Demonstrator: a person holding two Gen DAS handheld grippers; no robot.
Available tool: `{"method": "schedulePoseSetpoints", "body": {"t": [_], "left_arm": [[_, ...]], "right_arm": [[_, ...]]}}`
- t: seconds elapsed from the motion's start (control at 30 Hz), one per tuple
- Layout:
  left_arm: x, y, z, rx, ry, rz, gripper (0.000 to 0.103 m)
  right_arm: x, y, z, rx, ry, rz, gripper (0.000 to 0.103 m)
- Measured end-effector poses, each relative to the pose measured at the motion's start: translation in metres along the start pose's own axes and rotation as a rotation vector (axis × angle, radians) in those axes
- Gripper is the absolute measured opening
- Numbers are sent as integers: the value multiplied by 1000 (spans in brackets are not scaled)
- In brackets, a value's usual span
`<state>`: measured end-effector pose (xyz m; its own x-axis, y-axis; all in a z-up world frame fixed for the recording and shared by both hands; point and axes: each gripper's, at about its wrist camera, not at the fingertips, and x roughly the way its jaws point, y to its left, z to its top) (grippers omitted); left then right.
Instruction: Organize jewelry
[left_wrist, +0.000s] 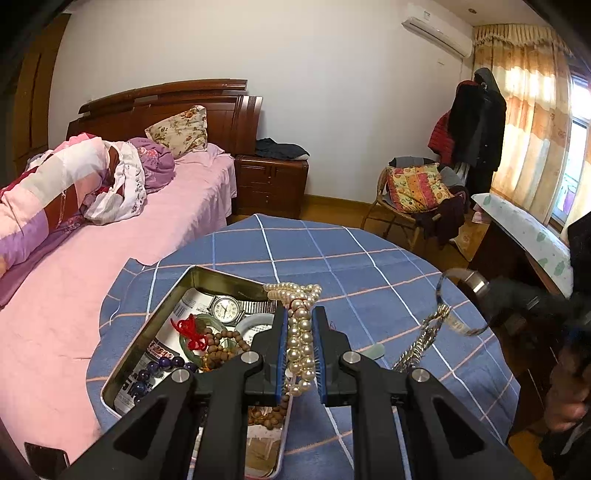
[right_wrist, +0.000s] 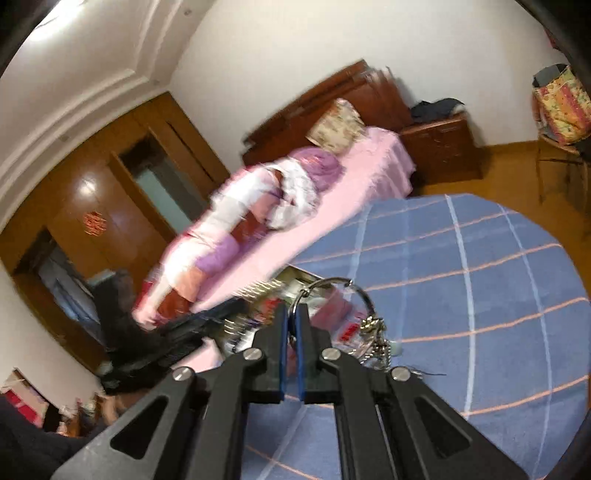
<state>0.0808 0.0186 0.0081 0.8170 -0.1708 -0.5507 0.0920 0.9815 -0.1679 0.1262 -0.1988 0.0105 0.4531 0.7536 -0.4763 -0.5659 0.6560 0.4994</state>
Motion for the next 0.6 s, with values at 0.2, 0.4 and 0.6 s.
{"method": "schedulePoseSetpoints", "body": {"t": [0.2, 0.4, 0.6], "left_arm": [[-3, -4, -2, 17, 1, 5, 12], [-4, -2, 2, 17, -7, 11, 12], [-7, -5, 2, 22, -5, 10, 12]], "right_arm": [[12, -11, -7, 52, 29, 64, 6], [-13, -1, 11, 47, -35, 146, 6], [-4, -9, 7, 76, -24, 134, 6]]}}
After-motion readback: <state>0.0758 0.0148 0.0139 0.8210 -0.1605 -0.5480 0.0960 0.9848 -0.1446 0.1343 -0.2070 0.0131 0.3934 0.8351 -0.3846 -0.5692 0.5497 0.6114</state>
